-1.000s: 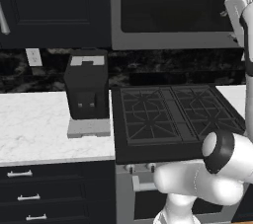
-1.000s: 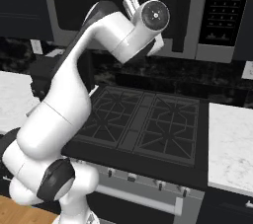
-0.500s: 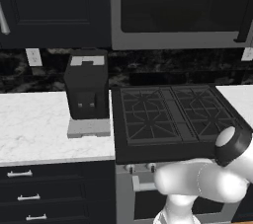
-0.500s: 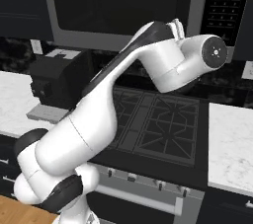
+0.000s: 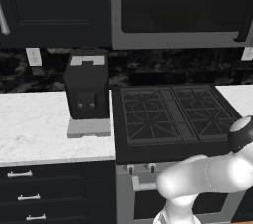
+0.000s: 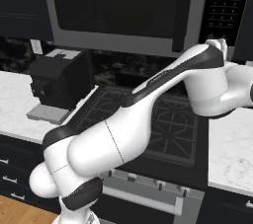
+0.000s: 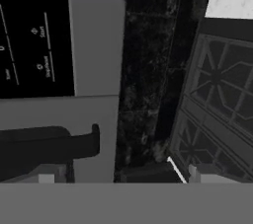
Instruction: Pick the carrot from the sink and place it in the bowl. Then pick the bowl and place it in the microwave. Then close the microwave door and press the start button.
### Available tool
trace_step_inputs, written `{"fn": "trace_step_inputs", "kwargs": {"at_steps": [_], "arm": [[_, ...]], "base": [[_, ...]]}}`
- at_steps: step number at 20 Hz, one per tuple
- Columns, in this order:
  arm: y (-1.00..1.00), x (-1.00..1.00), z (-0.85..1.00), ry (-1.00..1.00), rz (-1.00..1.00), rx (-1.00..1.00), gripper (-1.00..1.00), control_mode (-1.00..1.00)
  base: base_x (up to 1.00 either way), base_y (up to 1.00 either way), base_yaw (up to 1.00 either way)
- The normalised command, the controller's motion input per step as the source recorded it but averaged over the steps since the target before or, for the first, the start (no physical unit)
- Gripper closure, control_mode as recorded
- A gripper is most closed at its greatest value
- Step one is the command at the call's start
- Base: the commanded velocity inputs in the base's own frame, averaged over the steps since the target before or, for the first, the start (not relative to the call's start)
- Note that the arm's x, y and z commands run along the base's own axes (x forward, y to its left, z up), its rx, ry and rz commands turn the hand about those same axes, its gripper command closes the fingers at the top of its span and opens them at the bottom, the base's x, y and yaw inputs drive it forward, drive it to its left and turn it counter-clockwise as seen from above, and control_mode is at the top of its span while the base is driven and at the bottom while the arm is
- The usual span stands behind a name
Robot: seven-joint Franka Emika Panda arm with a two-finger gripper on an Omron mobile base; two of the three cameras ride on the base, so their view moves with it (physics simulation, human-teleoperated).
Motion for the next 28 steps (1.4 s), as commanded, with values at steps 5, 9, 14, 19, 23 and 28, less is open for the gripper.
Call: {"fn": "trace_step_inputs", "kwargs": {"at_steps": [5,9,14,19,23,28], "arm": [[-0.56,0.21,0.09,-0.02,-0.1,0.09,-1.0,-1.0],[-0.24,0.26,0.19,-0.03,-0.07,0.04,-1.0,-1.0],[0.02,0.17,0.22,0.0,-0.1,0.0,-1.0,-1.0],[0.21,-0.26,0.01,0.0,-0.05,0.0,-1.0,-1.0],[0.66,-0.63,-0.05,0.0,-0.05,0.0,-1.0,-1.0],[0.95,-0.04,0.0,0.05,-0.01,0.0,-1.0,-1.0]], "base": [[0.0,0.0,0.0],[0.0,0.0,0.0],[0.0,0.0,0.0],[0.0,0.0,0.0],[0.0,0.0,0.0],[0.0,0.0,0.0]]}}
